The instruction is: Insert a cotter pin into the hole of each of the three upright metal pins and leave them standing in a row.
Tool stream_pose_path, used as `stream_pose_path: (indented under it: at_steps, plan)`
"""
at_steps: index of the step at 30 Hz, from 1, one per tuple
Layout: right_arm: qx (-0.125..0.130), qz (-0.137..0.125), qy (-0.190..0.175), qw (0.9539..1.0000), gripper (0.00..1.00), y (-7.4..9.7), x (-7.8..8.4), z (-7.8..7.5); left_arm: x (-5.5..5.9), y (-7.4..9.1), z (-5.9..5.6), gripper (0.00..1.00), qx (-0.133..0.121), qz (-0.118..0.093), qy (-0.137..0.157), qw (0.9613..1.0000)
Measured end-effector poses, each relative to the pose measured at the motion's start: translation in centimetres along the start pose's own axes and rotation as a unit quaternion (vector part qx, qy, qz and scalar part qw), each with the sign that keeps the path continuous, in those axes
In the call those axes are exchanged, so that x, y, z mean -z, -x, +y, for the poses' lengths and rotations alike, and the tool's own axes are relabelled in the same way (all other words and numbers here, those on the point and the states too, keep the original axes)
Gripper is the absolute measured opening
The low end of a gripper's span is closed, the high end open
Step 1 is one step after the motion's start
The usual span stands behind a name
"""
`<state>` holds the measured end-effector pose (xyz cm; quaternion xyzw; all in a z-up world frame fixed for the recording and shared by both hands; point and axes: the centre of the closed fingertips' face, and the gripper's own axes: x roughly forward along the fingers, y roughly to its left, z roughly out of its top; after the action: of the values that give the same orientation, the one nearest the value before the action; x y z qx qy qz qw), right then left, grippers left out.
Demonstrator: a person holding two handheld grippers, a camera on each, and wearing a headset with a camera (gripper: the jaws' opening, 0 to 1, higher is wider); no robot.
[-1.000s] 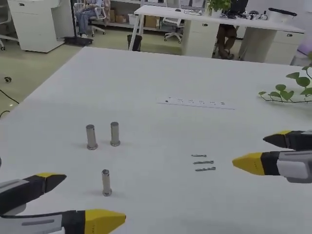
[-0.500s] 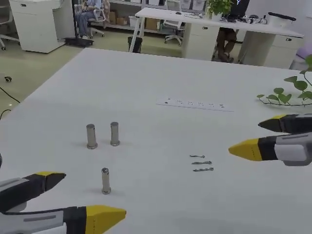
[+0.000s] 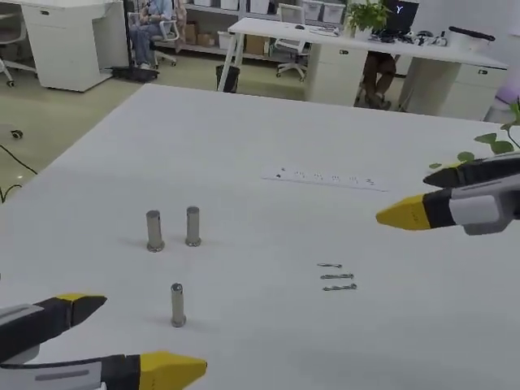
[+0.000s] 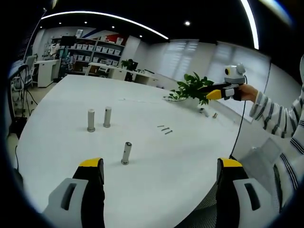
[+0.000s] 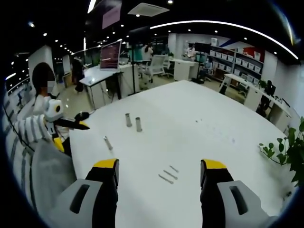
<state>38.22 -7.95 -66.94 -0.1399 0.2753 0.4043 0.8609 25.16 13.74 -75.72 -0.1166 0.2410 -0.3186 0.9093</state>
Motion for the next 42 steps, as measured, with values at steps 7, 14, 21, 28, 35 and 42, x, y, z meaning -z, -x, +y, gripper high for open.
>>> stream_pose_path:
  at_steps: [7, 14, 21, 28, 35, 42]
  plan:
    - [-0.013, 0.007, 0.006, 0.9999, 0.7, -1.6, -1.0, -1.6, 0.1, 0.4, 0.2, 0.99, -0.005, 0.001, 0.003, 1.0]
    - [-0.018, 0.027, 0.027, 0.9991, 0.68, -3.4, -1.1, -2.2, 0.3, 0.4, 0.2, 0.99, -0.006, 0.001, 0.004, 1.0]
    - [-0.024, 0.046, 0.041, 0.9978, 0.62, -5.3, -0.4, -2.5, 0.1, 0.4, 0.4, 0.99, -0.007, -0.001, 0.006, 1.0]
    - [-0.034, 0.077, 0.041, 0.9956, 0.61, -6.9, 1.3, -3.0, -0.1, 0.1, 0.6, 0.98, -0.007, -0.003, 0.008, 0.9999]
    - [-0.052, 0.085, 0.027, 0.9946, 0.6, -8.4, 2.3, -2.3, -0.1, -0.5, 0.7, 0.97, -0.006, 0.0, 0.02, 0.9998]
    - [-0.06, 0.105, 0.008, 0.9927, 0.6, -9.7, 4.2, -1.9, 0.0, -0.9, 1.1, 0.97, -0.011, -0.002, 0.03, 0.9995]
